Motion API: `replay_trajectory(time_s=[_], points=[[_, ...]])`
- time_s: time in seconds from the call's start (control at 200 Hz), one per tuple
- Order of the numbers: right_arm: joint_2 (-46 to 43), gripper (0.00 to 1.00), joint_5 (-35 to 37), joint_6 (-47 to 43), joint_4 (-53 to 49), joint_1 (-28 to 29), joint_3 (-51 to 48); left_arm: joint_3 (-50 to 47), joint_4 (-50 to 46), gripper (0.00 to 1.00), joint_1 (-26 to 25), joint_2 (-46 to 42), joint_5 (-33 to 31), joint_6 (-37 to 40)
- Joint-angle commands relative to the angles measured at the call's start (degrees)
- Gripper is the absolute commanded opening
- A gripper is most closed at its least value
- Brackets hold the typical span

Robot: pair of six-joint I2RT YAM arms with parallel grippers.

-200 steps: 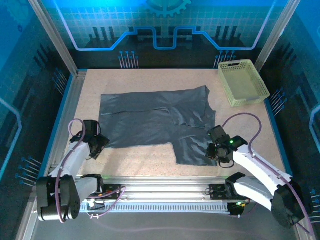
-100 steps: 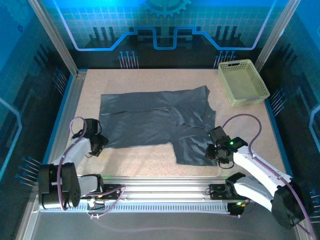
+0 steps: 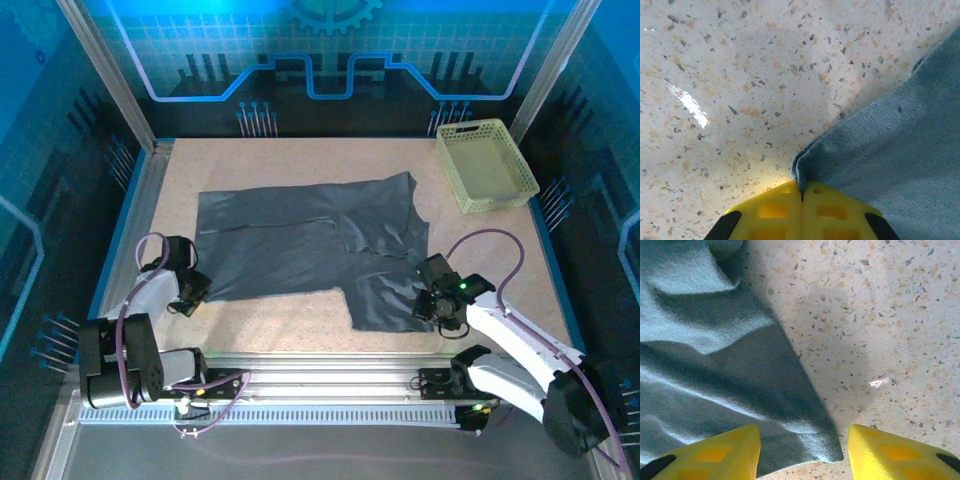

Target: Fold the inside-out t-shirt

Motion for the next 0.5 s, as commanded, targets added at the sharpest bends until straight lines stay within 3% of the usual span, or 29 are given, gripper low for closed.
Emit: replay_trajectory(time_s=[0.0,0.21,0.495], points=[[-0.2,0.50,0.2,2.6,-2.3,1.2,0.0,0.4,8.7,0.03,1.1,1.9,0.0,1.2],[2.8,0.48,-1.2,2.5,-0.2,2.1,0.4,0.8,9.0,0.00,3.3,1.5,-0.9,2.6],[7.7,0.49,0.6,6.4,-1.4,6.7,3.0,1.4,11.1,0.00,9.2,2.2,3.0,2.5]])
